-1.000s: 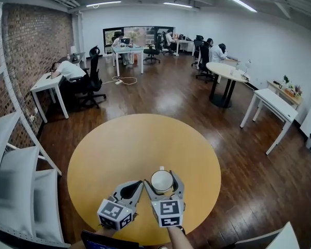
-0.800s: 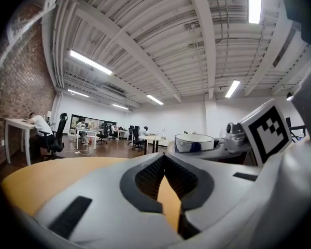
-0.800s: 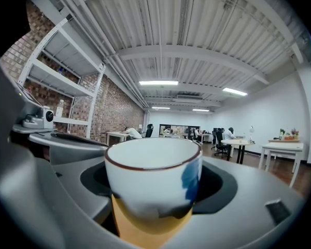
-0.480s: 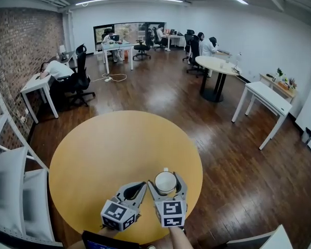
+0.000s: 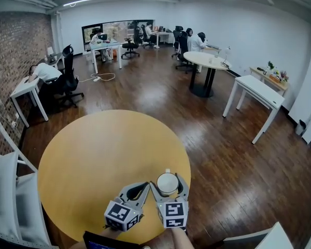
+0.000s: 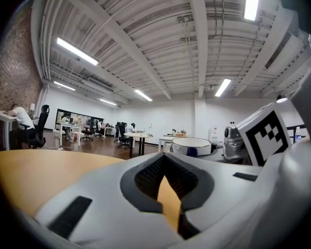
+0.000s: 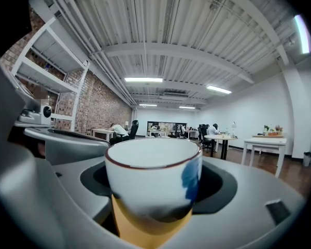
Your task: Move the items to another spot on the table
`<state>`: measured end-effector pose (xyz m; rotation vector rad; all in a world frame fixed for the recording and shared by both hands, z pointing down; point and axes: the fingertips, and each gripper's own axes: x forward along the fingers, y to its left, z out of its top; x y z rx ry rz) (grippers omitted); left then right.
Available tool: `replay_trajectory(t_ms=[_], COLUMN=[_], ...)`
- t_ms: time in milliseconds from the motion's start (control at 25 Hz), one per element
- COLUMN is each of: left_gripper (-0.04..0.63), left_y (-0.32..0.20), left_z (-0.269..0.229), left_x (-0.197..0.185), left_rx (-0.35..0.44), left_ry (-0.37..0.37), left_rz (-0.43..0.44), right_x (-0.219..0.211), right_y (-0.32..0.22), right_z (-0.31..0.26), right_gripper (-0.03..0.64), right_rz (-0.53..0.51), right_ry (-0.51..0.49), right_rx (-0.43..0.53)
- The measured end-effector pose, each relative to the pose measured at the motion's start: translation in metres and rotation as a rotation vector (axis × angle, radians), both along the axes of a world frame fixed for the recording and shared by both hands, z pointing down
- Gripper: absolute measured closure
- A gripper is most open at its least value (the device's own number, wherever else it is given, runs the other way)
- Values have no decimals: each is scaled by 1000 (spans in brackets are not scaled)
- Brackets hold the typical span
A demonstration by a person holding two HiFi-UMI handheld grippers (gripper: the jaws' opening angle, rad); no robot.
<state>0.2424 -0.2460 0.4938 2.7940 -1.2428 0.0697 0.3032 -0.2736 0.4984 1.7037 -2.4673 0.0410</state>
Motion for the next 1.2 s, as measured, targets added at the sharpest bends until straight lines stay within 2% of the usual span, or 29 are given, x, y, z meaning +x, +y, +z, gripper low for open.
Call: replay_trajectory(t_ms=[280,640,960,1200], left_gripper=[586,586,586,586], left_y=[-15,-30,-45,-49], left_z=[27,63,81,88], left_x=[16,33,38,40], left_rx=[-28,-60,-90,-96], left_ry=[-30,-63,-80,-86], left_rz=[6,-16,-30,-36], right_x=[19,36,41,44], right_y=[-13,-37,-44,-47], right_z=[42,124,155,157], right_gripper=[219,219,218,218], right_rz=[-1,-20,-3,-20], right_ry=[-38,-92,-84,-97], right_rx=[-12,-95,-131,-131])
